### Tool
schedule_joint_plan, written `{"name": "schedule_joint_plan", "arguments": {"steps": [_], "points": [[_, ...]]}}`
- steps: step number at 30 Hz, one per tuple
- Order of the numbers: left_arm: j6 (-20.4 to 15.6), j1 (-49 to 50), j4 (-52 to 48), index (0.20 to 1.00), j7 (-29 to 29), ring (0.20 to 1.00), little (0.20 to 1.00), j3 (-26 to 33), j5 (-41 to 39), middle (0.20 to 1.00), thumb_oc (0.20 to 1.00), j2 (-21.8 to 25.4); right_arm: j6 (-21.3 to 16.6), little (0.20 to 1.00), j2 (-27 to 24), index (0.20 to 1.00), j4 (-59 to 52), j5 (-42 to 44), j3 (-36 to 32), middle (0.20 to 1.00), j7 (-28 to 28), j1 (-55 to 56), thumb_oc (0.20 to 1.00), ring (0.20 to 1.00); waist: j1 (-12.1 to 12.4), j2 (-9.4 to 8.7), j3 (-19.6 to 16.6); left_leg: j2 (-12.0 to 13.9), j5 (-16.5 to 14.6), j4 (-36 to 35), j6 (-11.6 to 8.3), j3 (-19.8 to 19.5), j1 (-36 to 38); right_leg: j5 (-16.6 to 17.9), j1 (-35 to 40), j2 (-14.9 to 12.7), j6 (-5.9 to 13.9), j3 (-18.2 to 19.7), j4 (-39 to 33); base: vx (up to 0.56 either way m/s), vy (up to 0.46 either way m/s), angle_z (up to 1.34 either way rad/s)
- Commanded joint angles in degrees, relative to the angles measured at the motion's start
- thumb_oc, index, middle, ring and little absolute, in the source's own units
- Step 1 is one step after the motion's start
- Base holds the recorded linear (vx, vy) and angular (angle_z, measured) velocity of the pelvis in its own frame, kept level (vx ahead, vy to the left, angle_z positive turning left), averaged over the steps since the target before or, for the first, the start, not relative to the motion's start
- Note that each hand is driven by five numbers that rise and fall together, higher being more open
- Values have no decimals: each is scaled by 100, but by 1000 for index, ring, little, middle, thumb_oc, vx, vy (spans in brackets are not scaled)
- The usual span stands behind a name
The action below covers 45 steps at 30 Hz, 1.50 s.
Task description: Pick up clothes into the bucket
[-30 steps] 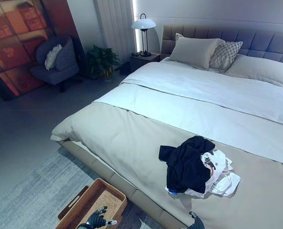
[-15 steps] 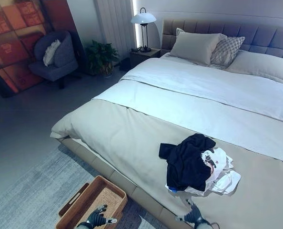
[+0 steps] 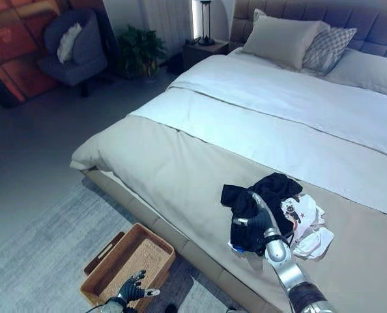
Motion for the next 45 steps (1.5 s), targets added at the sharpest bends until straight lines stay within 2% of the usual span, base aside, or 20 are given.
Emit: {"name": "schedule_joint_plan", "arguments": {"steps": [1, 9, 14, 18, 23, 29, 38, 44, 45], "points": [[-137, -147, 83, 1000, 132, 1000, 1000, -244, -123, 1000, 1000, -45, -146, 1000, -320, 1000, -264, -723, -355, 1000, -666, -464, 1000, 1000, 164, -319, 102, -240, -245, 370, 159, 12, -211, -108, -369, -261, 190, -8, 718, 24, -9, 14], [-120, -334, 20, 1000, 253, 1000, 1000, -325, -168, 1000, 1000, -86, 187, 1000, -598, 1000, 327, -1056, -638, 1000, -1217, -808, 1000, 1000, 180, -227, 256, -286, -199, 391, 164, -147, -381, -162, -565, -317, 169, -103, 883, -8, -7, 8], [-160, -318, -298, 1000, 307, 1000, 1000, -490, -365, 1000, 1000, -107, 457, 1000, -1101, 1000, 1115, -1304, -562, 1000, -1503, -1347, 1000, 1000, 199, -45, 396, -372, -179, 443, 182, -260, -512, -219, -777, -445, 163, -161, 1169, 0, 17, 10], [-178, -268, -374, 1000, 307, 1000, 1000, -535, -496, 1000, 1000, -126, 527, 1000, -1235, 1000, 1486, -1225, -439, 1000, -1557, -1714, 1000, 1000, 225, 48, 470, -432, -189, 529, 189, -305, -612, -230, -866, -494, 155, -161, 1249, 1, 12, 12], [-138, -185, -441, 1000, 318, 1000, 1000, -673, -743, 1000, 1000, -144, 624, 1000, -1303, 1000, 2626, -935, 213, 1000, -1388, -2636, 1000, 1000, 356, 225, 711, -525, -196, 775, 201, -315, -964, -184, -1198, -527, 127, -51, 1336, -36, 23, 2], [-117, -105, -586, 1000, 284, 1000, 1000, -856, -1018, 1000, 1000, -174, 726, 1000, -1441, 1000, 3770, -601, 670, 1000, -1098, -3445, 1000, 1000, 472, 387, 986, -557, -113, 837, 219, -331, -1312, -131, -1622, -573, 109, 59, 1477, -56, 44, 0], [-127, -342, -740, 1000, 348, 1000, 1000, -945, -1271, 1000, 1000, -191, 863, 1000, -1729, 1000, 4284, -479, 1018, 1000, -935, -4215, 1000, 1000, 532, 524, 1449, -628, 38, 912, 232, -379, -1817, -171, -2317, -752, 89, 108, 2021, -53, 22, 4], [-94, -599, -894, 1000, 317, 1000, 1000, -950, -1479, 1000, 1000, -219, 980, 1000, -1817, 1000, 4655, -374, 1153, 1000, -537, -4513, 1000, 1000, 566, 517, 1746, -697, 76, 1105, 196, -464, -2162, -281, -2615, -861, 59, -15, 2380, -59, -30, 10], [-97, -650, -918, 1000, 311, 1000, 1000, -961, -1492, 1000, 1000, -219, 995, 715, -1835, 715, 4708, -414, 1214, 715, -449, -4564, 715, 715, 566, 516, 1808, -713, 77, 1178, 192, -488, -2232, -294, -2660, -885, 54, -33, 2434, -67, -47, 19]]}}
